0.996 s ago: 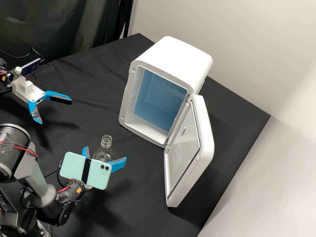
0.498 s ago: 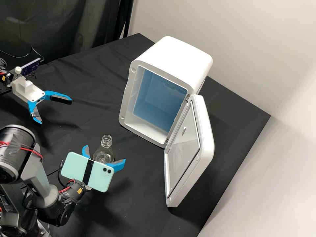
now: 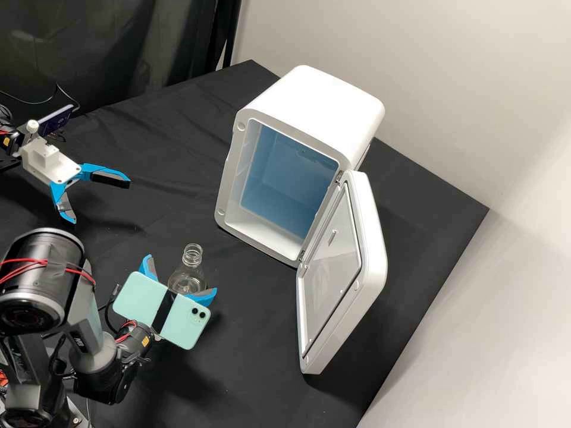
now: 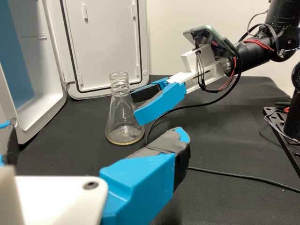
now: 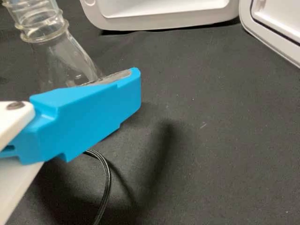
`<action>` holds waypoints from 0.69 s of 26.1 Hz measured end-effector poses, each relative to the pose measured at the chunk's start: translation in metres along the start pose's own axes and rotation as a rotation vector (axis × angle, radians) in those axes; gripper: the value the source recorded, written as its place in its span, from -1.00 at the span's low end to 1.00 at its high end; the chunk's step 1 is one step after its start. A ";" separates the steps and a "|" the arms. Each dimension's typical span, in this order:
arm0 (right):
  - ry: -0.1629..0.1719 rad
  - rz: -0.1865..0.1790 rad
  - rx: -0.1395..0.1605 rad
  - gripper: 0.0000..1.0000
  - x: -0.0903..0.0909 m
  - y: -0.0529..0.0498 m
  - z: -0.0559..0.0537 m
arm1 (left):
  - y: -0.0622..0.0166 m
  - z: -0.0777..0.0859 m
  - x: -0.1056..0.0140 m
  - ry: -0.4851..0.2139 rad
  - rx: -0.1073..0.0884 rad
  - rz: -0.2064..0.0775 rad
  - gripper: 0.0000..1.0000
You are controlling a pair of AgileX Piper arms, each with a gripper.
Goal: Place the flask in the incubator
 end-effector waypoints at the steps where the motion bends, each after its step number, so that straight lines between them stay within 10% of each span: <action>1: 0.002 -0.005 0.003 1.00 0.001 -0.001 0.000 | 0.0000 0.000 0.000 0.000 0.000 0.000 1.00; 18: 0.023 0.002 -0.069 1.00 0.012 0.004 -0.005 | 0.0000 0.000 0.000 0.000 0.000 0.000 1.00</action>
